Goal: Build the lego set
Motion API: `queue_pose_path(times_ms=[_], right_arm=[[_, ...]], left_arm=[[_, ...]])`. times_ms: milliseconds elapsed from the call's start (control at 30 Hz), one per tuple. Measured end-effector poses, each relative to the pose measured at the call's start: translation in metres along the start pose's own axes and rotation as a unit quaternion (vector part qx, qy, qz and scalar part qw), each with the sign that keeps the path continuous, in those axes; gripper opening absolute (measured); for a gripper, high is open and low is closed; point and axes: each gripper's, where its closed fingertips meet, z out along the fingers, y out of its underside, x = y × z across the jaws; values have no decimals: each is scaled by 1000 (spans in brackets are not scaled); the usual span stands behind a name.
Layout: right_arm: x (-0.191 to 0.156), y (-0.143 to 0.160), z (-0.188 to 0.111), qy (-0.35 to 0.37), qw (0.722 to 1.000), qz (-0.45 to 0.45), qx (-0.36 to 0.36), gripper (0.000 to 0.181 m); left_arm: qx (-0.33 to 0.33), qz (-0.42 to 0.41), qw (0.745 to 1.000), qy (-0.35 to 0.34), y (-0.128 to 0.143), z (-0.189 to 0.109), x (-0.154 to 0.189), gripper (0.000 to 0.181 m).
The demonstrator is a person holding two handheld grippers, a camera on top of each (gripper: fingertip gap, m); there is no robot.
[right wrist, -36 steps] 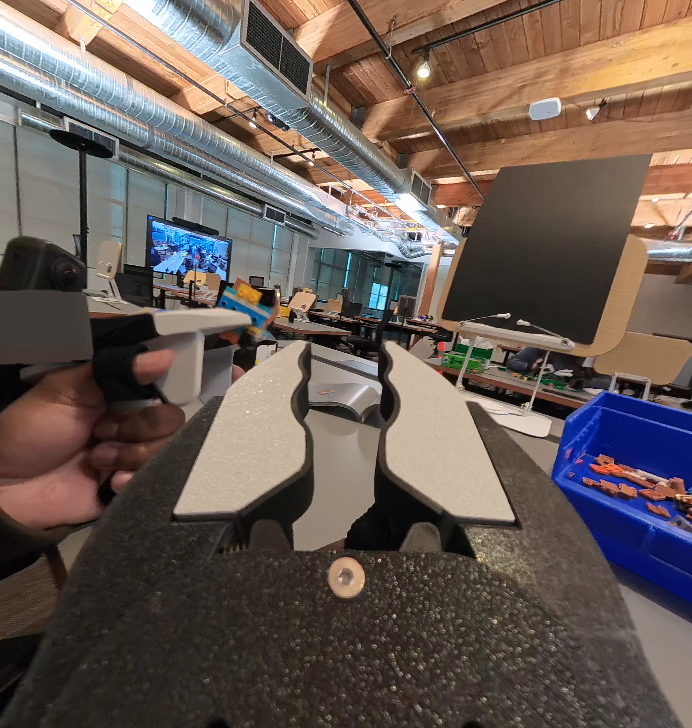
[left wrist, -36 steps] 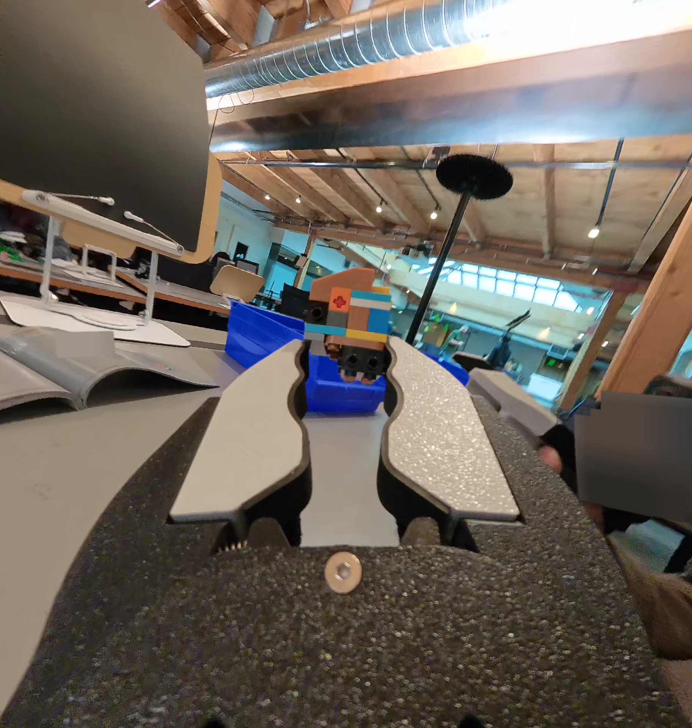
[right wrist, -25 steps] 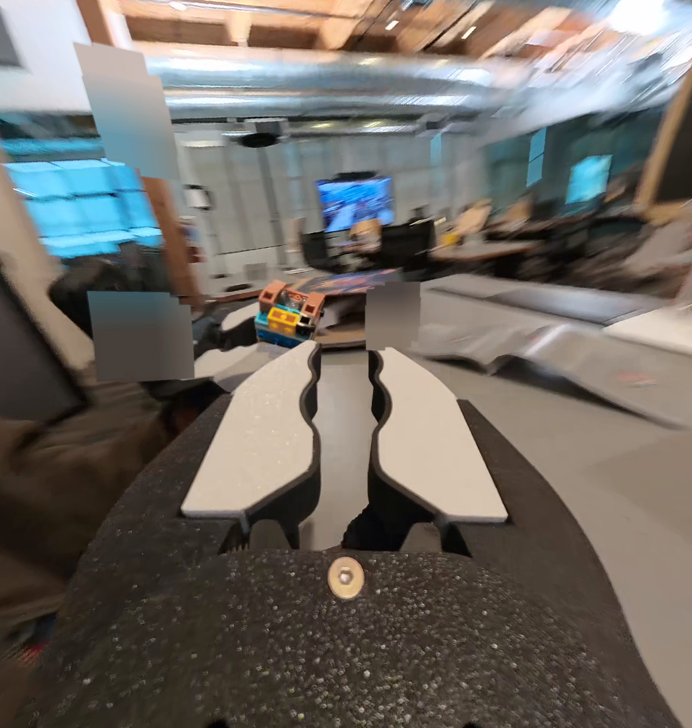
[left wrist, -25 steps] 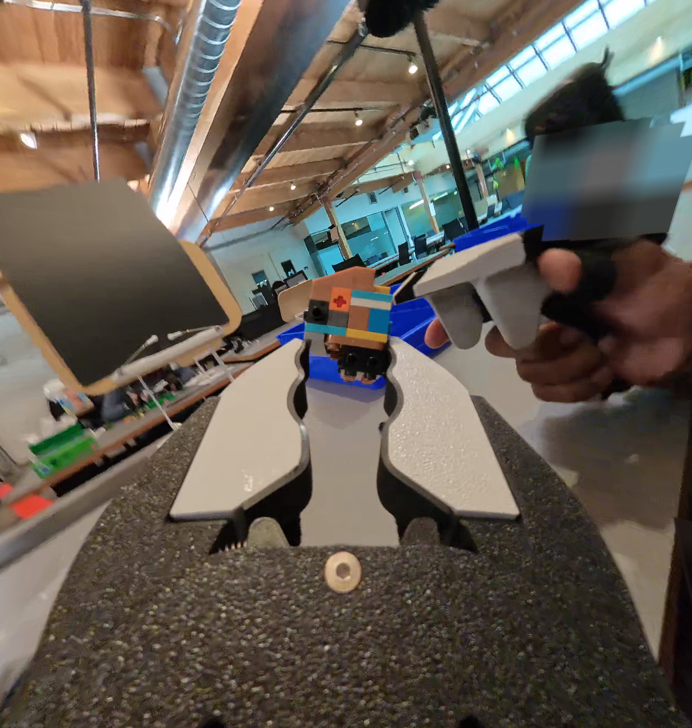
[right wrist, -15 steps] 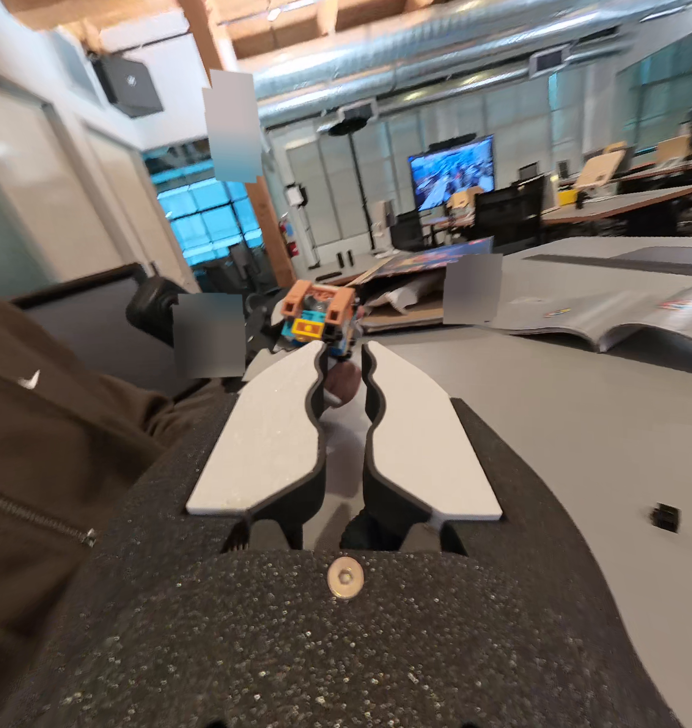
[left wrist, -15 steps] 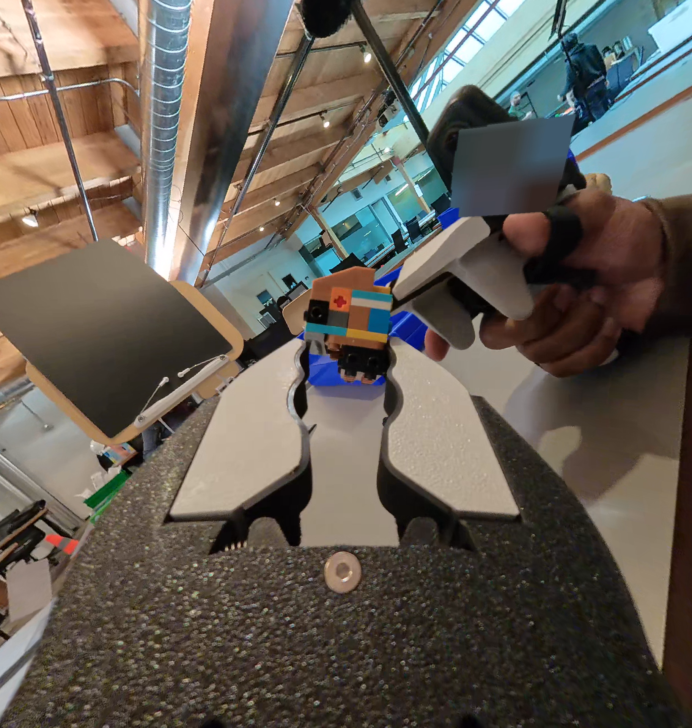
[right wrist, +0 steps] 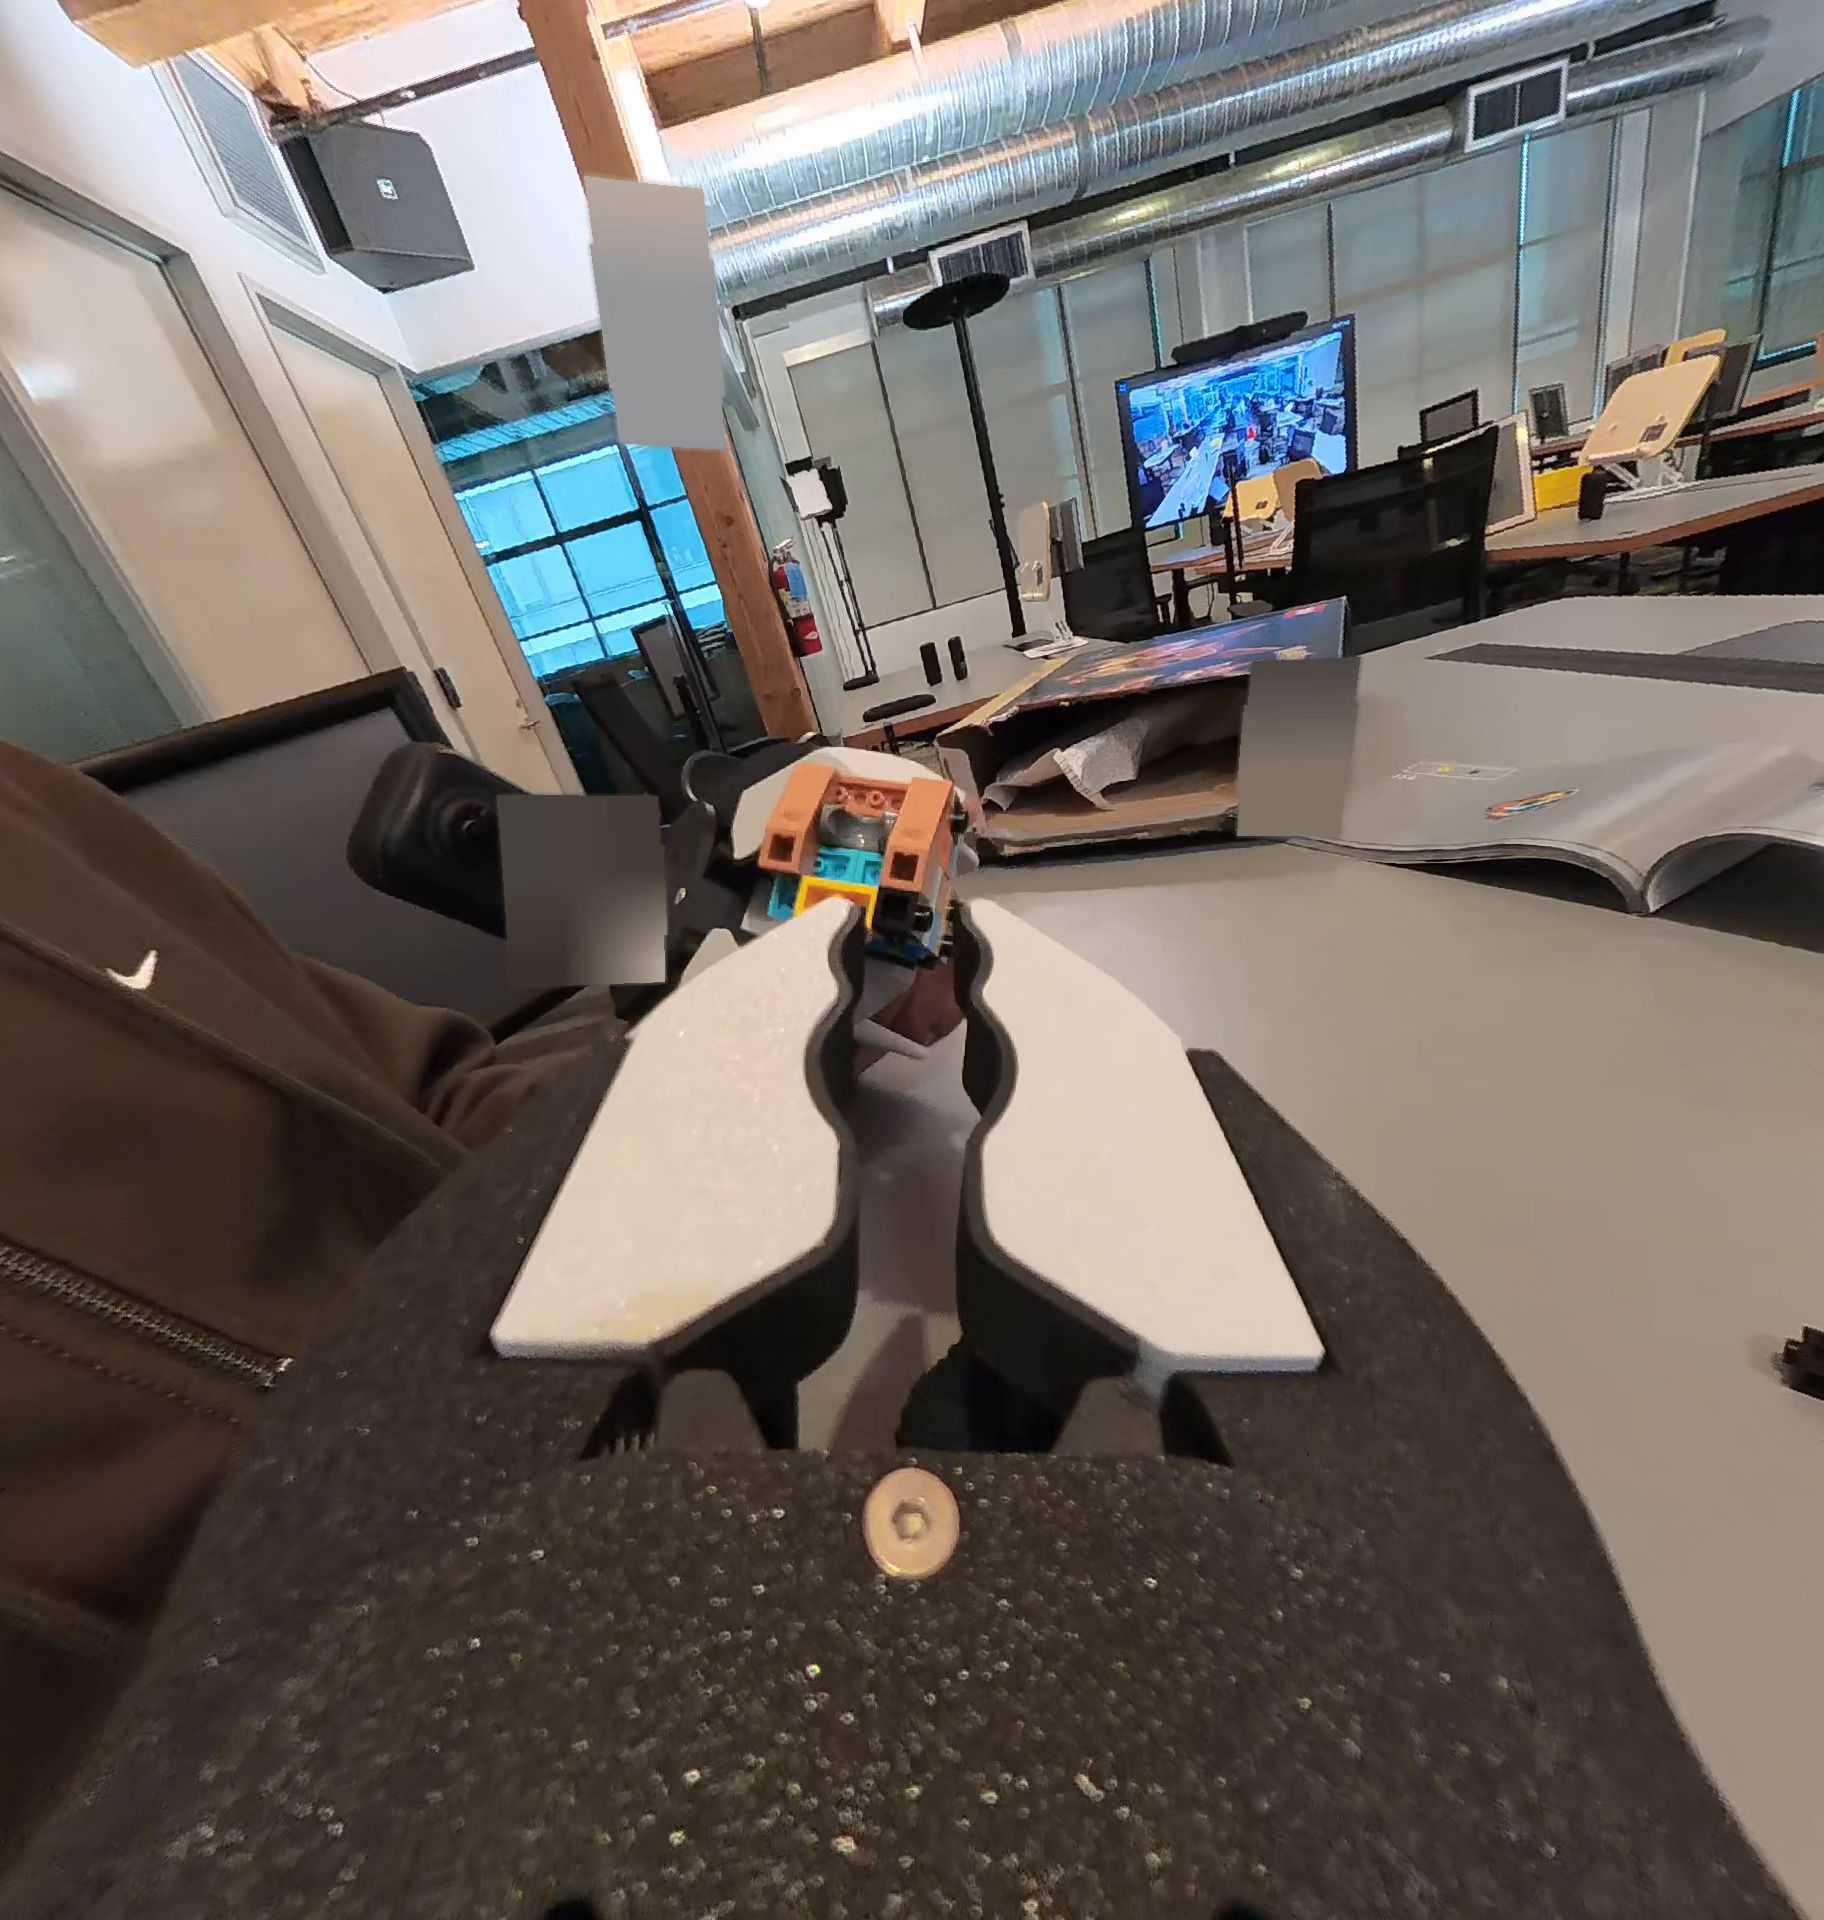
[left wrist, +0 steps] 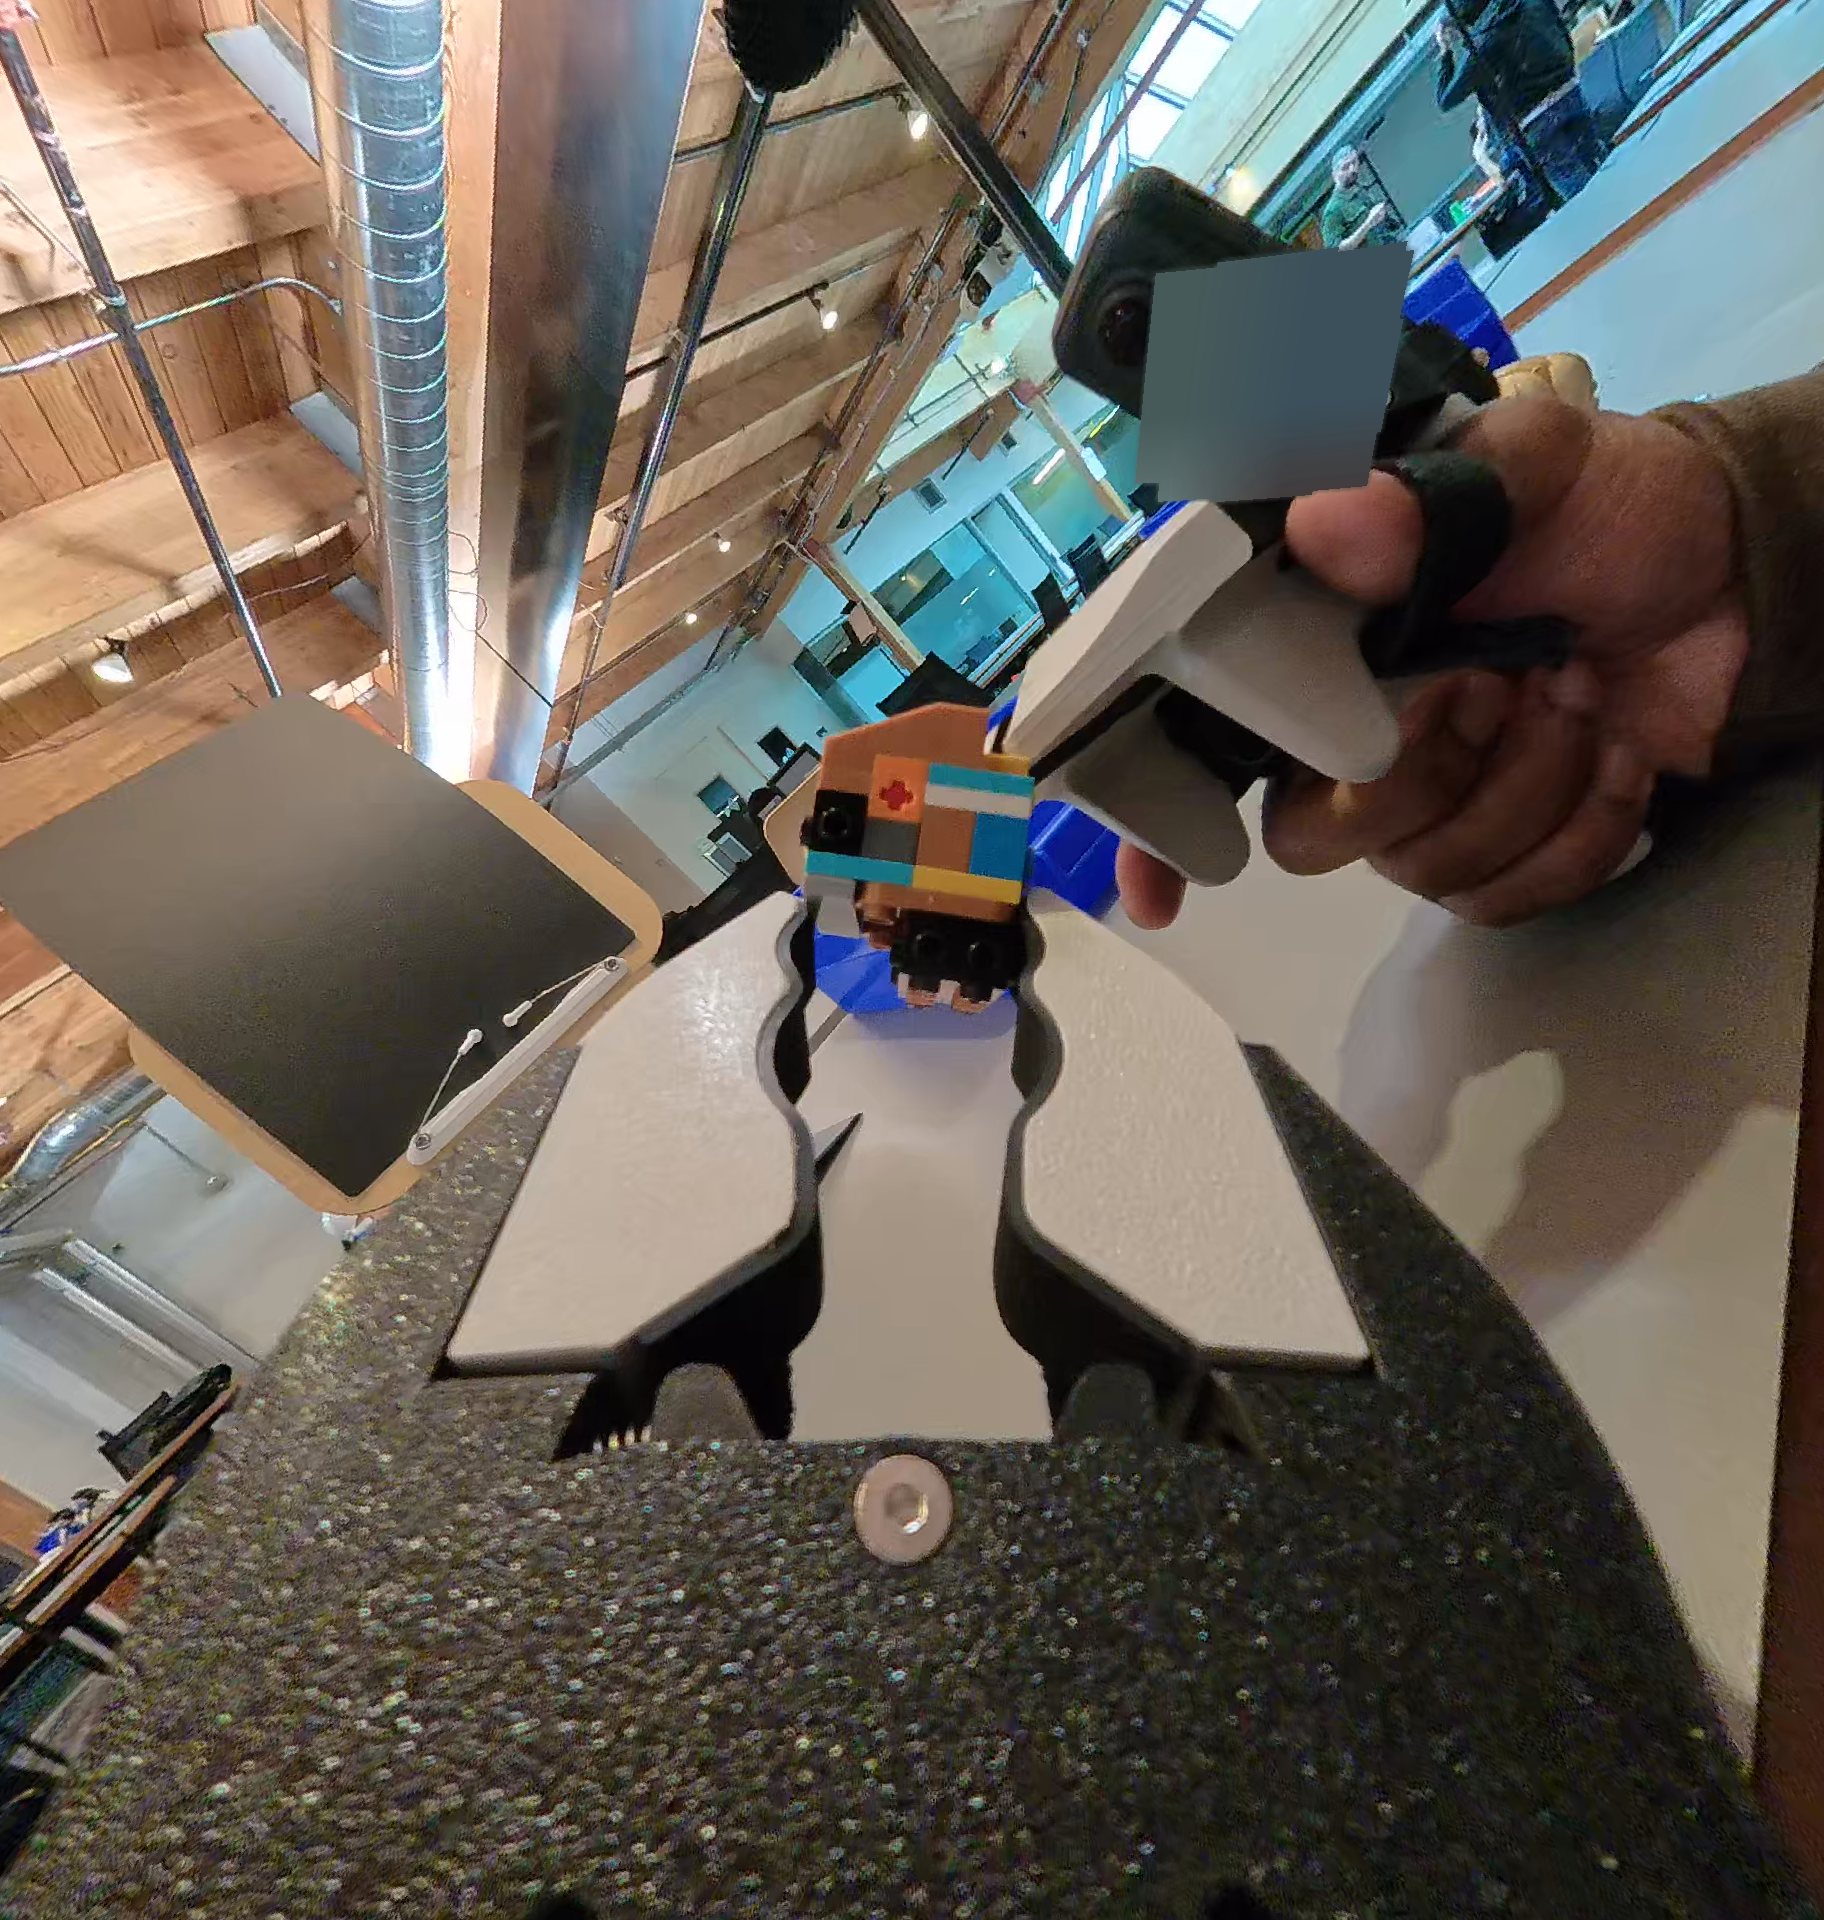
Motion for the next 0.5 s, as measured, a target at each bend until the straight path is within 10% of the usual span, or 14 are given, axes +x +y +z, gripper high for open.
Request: queue_pose_path(times_ms=[500], right_arm=[[8, 14, -3, 10, 999, 17, -51, 17]], left_arm=[[-28, 79, 996, 23, 8, 1, 16, 36]])
